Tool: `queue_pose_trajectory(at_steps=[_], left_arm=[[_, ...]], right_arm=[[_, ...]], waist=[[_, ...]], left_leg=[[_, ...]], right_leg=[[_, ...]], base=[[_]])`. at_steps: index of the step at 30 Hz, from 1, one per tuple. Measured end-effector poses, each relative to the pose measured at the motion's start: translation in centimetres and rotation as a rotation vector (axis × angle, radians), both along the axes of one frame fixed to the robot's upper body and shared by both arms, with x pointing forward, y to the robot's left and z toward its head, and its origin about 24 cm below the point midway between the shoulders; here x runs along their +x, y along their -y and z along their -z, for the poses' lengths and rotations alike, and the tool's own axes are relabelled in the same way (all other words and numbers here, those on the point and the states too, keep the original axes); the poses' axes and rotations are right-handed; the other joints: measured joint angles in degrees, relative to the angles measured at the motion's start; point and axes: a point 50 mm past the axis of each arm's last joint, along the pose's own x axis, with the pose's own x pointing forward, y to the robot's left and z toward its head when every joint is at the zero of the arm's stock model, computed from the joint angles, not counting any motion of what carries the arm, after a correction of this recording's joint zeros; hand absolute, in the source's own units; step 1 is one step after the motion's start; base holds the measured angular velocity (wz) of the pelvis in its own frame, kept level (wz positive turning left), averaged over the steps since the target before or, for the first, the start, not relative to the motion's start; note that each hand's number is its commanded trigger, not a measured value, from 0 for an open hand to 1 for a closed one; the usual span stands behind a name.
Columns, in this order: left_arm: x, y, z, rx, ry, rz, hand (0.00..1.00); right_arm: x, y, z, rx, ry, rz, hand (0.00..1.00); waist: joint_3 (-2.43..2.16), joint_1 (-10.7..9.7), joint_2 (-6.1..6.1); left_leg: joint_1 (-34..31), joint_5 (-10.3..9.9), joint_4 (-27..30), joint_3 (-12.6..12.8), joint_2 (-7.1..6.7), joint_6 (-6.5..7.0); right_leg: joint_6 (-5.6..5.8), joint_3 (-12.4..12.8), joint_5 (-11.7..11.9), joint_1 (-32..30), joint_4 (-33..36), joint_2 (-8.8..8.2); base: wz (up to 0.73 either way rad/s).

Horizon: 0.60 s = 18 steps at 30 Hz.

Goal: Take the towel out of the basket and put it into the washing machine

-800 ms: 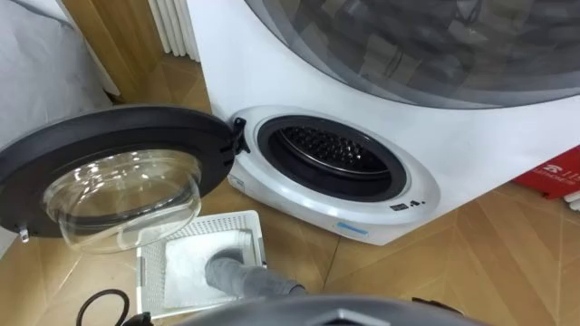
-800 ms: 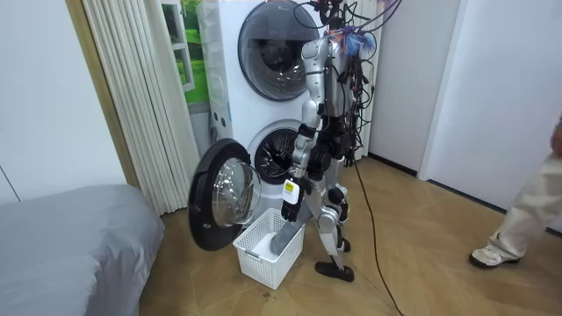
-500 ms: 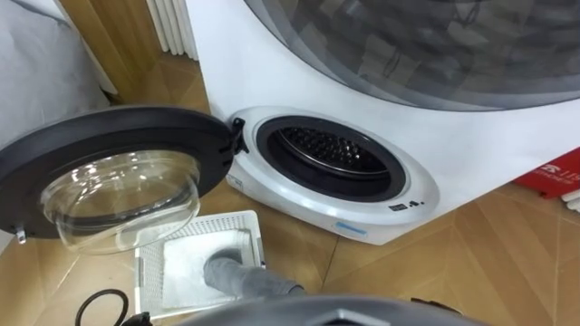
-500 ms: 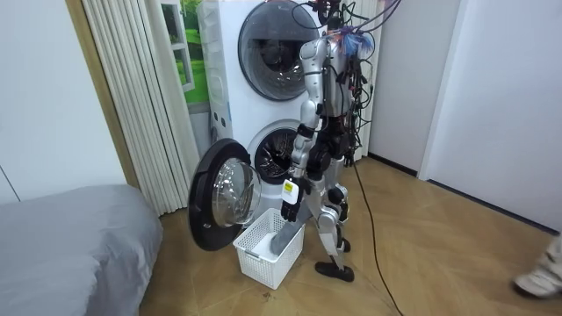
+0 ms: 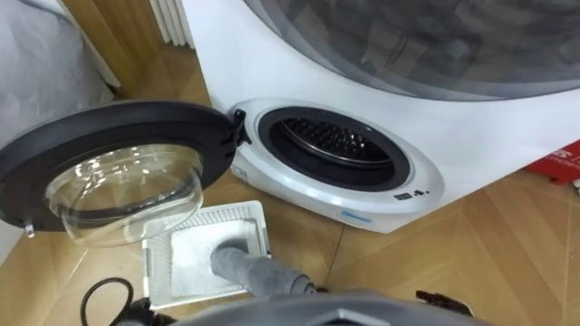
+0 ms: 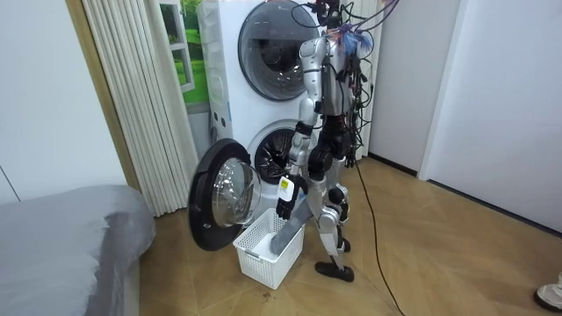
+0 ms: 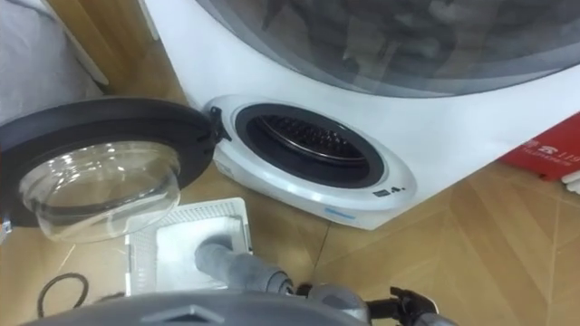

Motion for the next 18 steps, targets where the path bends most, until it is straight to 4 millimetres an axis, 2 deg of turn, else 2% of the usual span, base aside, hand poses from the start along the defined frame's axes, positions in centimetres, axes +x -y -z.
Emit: queue_pose_trajectory(at_steps=[3,5,7,9,11,12,14,15,18], left_arm=[[2.3,0.4,-0.3,-0.008,0.063,0.042,0.00],[3.3,0.7,-0.4,-0.007,0.077,0.081,0.00],[5.7,1.3,-0.9,0.007,0.122,0.193,0.00],[7.0,1.8,-1.2,0.019,0.144,0.272,0.00],[8.8,2.2,-1.7,0.046,0.174,0.369,0.00],[9.8,2.6,-2.0,0.059,0.187,0.427,0.00],[11.4,3.0,-2.6,0.068,0.222,0.474,0.00],[12.7,3.2,-3.1,0.075,0.248,0.497,0.00],[16.3,4.0,-4.9,0.124,0.313,0.619,0.00]], right_arm=[[0.8,0.4,-0.2,-0.015,0.017,-0.028,0.00],[1.7,0.4,-0.4,-0.019,0.027,-0.051,0.00],[3.1,0.4,-0.6,-0.028,0.049,-0.095,0.00],[4.0,0.3,-0.8,-0.034,0.062,-0.120,0.00],[5.0,0.3,-1.0,-0.042,0.078,-0.139,0.00],[5.8,0.2,-1.2,-0.048,0.095,-0.151,0.00],[7.1,0.2,-1.6,-0.061,0.120,-0.169,0.00],[8.1,0.2,-1.9,-0.070,0.144,-0.173,0.00],[10.3,-0.1,-2.6,-0.069,0.213,-0.177,0.00]], waist=[[0.03,0.1,0.46],[0.08,0.0,0.33],[0.26,-0.5,-0.05],[0.51,-0.4,-0.35],[0.75,-1.2,-0.62],[1.00,-1.5,-0.66],[1.92,-2.5,-0.95],[2.53,-3.2,-0.94],[3.30,-3.8,-1.31]], left_leg=[[-2.6,0.0,0.7,0.0,-0.02,-0.01],[-4.2,0.2,0.9,0.1,-0.04,-0.04],[-7.2,0.3,2.3,0.2,-0.05,-0.05],[-9.3,0.3,3.3,0.2,-0.06,-0.05],[-12.2,0.3,5.9,0.3,-0.06,-0.05],[-14.2,0.2,7.9,0.3,-0.12,-0.05],[-18.5,0.2,13.4,0.3,0.03,-0.06],[-21.1,0.2,16.1,0.3,0.24,-0.03],[-27.4,0.0,19.6,0.5,-0.14,0.37]], right_leg=[[-0.07,0.4,0.1,-2.8,0.5,-0.26],[-0.08,0.5,0.1,-4.9,1.5,-0.46],[-0.10,0.5,0.1,-8.2,3.4,-0.86],[-0.11,0.6,0.2,-10.2,4.2,-1.03],[-0.12,0.6,0.1,-12.8,5.9,-1.20],[-0.13,0.9,0.1,-14.4,7.3,-1.92],[-0.16,1.6,0.1,-16.9,9.6,-2.70],[-0.18,1.9,0.0,-19.4,12.0,-2.97],[-0.19,2.2,-0.2,-27.9,18.4,-3.92]], base=[[-0.07],[-0.08],[-0.02],[0.00],[0.00],[0.00],[0.00],[0.00],[0.00]])
